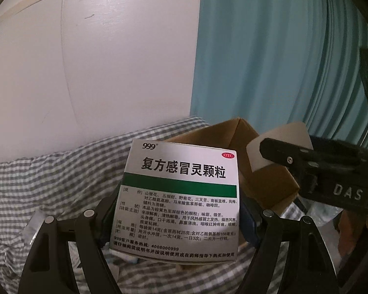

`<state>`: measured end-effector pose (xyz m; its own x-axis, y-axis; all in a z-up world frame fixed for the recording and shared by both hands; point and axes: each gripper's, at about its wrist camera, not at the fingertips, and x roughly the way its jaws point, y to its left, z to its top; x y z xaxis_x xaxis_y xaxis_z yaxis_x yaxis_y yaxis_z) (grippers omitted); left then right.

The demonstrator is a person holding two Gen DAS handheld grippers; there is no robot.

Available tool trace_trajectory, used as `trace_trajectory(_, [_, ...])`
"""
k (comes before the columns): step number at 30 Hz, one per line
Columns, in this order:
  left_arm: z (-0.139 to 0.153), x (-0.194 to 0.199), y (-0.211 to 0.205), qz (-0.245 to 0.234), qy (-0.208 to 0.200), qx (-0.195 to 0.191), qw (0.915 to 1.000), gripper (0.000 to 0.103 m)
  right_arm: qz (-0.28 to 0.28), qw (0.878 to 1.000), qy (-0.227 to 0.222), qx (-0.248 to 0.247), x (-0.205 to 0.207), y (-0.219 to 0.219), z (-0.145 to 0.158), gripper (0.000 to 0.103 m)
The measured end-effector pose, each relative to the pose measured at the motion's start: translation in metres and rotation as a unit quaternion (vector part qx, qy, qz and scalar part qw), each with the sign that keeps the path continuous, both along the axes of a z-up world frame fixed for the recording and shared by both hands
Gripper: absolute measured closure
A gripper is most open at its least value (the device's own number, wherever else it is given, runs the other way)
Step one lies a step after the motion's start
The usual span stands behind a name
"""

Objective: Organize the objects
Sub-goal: 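Carry both items to the cardboard box and release them inside, then grasp the white tube with the left tool while the right tool grasps the white plush toy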

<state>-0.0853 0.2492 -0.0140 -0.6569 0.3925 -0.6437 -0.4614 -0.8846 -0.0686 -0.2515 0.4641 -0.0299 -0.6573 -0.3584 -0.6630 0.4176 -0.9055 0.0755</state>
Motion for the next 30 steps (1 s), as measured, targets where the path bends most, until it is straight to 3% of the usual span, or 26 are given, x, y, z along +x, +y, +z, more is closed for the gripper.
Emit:
trace_trajectory(2, [-0.001, -0.003, 0.003, -0.004, -0.004, 0.005, 1.0, 0.021, -0.007, 1.0, 0.0, -0.019, -0.003, 0.006, -0.001, 0.017])
trace_trajectory(3, [0.0, -0.004, 0.005, -0.005, -0.007, 0.007, 0.9999, 0.021, -0.012, 0.999, 0.001, -0.034, -0.004, 0.009, 0.0, 0.013])
trace_trajectory(4, [0.0, -0.005, 0.006, -0.006, -0.007, 0.007, 0.9999, 0.02, -0.014, 0.999, 0.0, -0.045, -0.004, 0.011, 0.001, 0.002])
trace_trajectory(5, [0.002, -0.004, 0.007, -0.007, -0.006, 0.005, 0.9999, 0.018, -0.017, 0.998, -0.003, -0.057, -0.004, 0.014, 0.003, 0.0])
trace_trajectory(8, [0.002, -0.019, 0.005, 0.004, -0.002, -0.009, 0.9999, 0.003, -0.015, 0.997, -0.006, -0.072, -0.001, 0.021, 0.011, 0.0])
trace_trajectory(16, [0.038, -0.013, -0.034, 0.031, 0.004, 0.014, 0.9994, 0.001, -0.034, 0.999, 0.005, -0.037, 0.018, 0.022, 0.029, 0.0])
trace_trajectory(21, [0.066, -0.002, -0.072, 0.049, 0.019, 0.031, 0.9981, 0.0, -0.042, 0.998, 0.042, -0.023, 0.052, 0.018, 0.048, 0.0])
trace_trajectory(24, [0.077, 0.011, -0.092, 0.063, 0.035, 0.011, 0.9974, 0.0, -0.058, 0.997, 0.055, -0.02, 0.077, 0.021, 0.05, 0.0])
trace_trajectory(30, [0.065, 0.038, -0.179, 0.109, 0.051, -0.045, 0.9917, 0.0, -0.004, 0.998, 0.068, 0.004, 0.12, -0.01, 0.048, 0.0])
